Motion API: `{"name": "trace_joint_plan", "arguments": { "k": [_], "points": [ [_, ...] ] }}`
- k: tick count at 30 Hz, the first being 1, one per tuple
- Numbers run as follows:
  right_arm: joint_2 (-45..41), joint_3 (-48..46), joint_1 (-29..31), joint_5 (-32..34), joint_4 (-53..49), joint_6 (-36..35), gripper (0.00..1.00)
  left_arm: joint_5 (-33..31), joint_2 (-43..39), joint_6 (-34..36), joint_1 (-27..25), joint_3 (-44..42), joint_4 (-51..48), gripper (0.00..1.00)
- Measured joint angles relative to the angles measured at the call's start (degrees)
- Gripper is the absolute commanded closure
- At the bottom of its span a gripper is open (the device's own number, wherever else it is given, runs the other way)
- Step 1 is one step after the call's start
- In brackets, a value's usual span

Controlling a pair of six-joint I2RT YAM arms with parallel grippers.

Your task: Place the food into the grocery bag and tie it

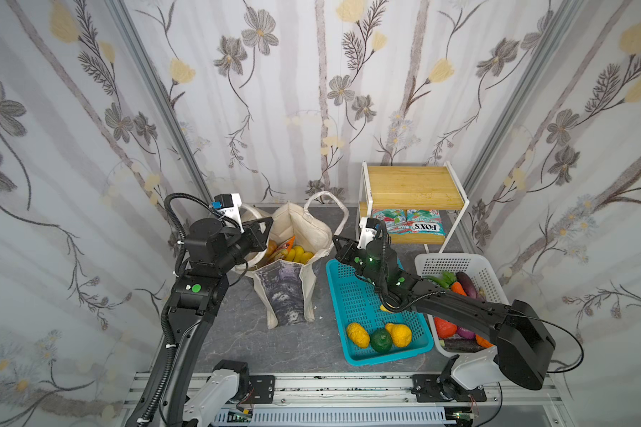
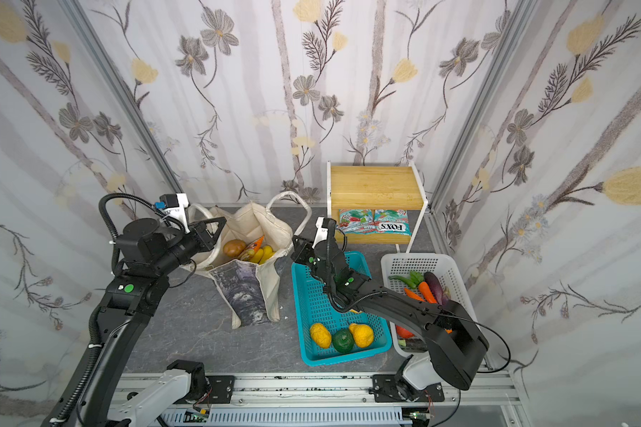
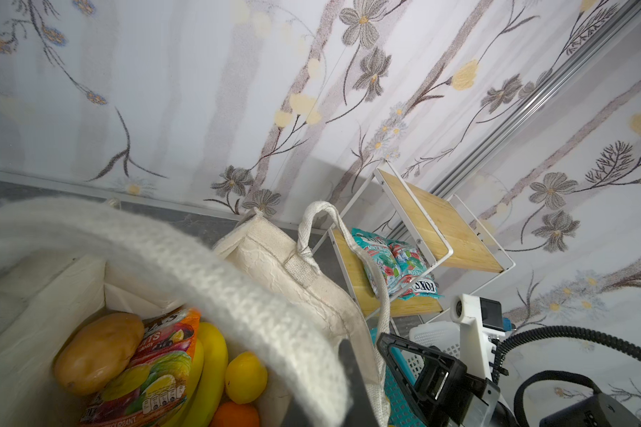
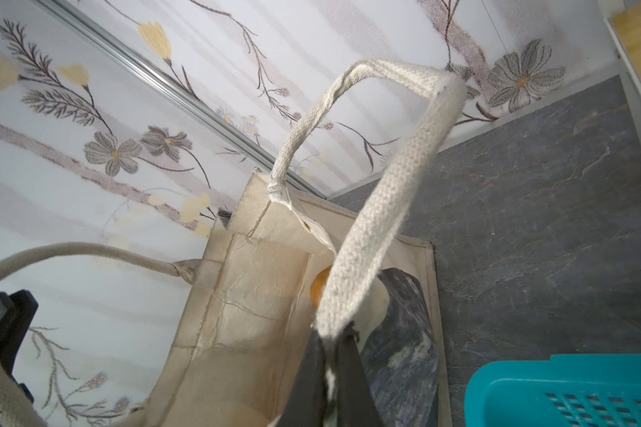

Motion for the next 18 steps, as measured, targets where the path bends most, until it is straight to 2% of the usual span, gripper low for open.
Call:
{"name": "trace_joint_plan", "arguments": {
  "k": [10, 18],
  "points": [
    [-4.0, 3.2, 4.7, 2.3, -2.8, -26.3, 1.00, 4.8, 4.2, -1.6, -1.9, 4.0, -0.3, 1.00],
    [-2.6, 6.0, 8.0, -3.2, -3.6, -44.9, 1.00, 6.9, 9.2, -2.8, -6.7, 11.6, -0.4, 1.00]
  ]
}}
